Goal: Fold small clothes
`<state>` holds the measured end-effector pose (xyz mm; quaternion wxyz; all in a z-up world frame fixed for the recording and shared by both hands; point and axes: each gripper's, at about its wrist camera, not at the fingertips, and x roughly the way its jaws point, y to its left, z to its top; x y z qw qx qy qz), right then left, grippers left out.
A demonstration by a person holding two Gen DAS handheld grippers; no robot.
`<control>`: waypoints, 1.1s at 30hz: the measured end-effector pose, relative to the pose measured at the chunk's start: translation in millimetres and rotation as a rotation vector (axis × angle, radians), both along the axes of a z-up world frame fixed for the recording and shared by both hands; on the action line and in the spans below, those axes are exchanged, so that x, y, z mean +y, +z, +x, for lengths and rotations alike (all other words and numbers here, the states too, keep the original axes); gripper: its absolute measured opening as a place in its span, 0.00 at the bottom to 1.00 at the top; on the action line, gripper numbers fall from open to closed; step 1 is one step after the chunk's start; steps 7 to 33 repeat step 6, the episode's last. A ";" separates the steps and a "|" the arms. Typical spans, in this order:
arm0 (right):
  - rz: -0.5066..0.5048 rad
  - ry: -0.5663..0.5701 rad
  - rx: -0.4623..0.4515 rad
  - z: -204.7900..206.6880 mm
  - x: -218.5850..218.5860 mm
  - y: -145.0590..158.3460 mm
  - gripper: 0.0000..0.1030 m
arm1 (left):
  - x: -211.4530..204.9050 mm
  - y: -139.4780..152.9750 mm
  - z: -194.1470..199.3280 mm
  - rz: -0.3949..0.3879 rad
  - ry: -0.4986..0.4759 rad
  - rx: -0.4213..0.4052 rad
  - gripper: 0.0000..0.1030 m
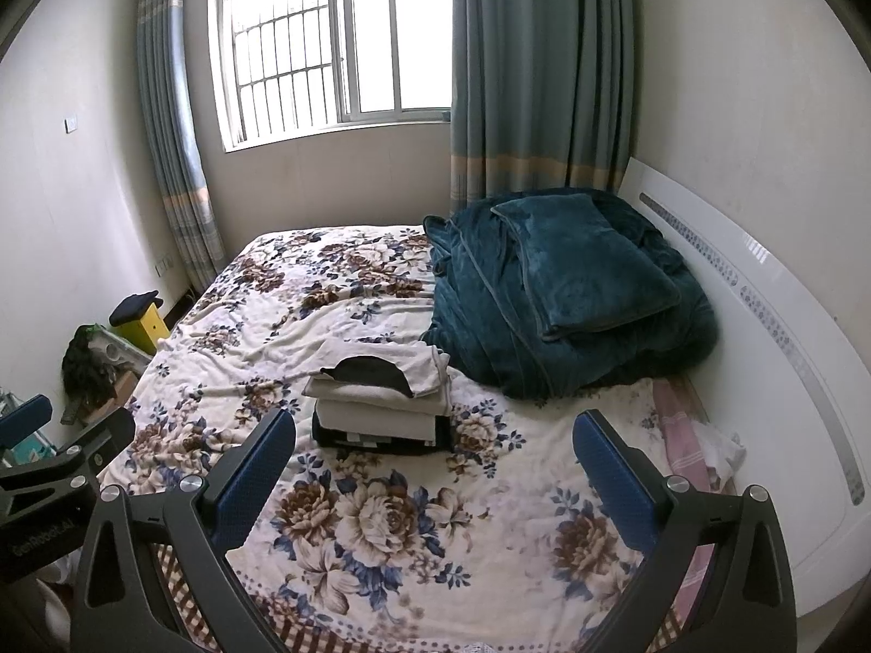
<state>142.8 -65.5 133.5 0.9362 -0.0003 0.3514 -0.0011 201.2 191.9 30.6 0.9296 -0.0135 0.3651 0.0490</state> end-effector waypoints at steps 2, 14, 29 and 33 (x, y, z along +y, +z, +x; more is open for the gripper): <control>-0.001 0.000 0.002 -0.2 0.1 -0.2 1.00 | 0.6 -0.1 -0.8 -0.008 0.001 0.002 1.00; -0.001 -0.001 0.002 0.0 0.9 1.0 1.00 | 0.0 3.0 -1.8 -0.007 0.016 -0.006 1.00; -0.001 -0.001 0.002 0.0 0.9 1.0 1.00 | 0.0 3.0 -1.8 -0.007 0.016 -0.006 1.00; -0.001 -0.001 0.002 0.0 0.9 1.0 1.00 | 0.0 3.0 -1.8 -0.007 0.016 -0.006 1.00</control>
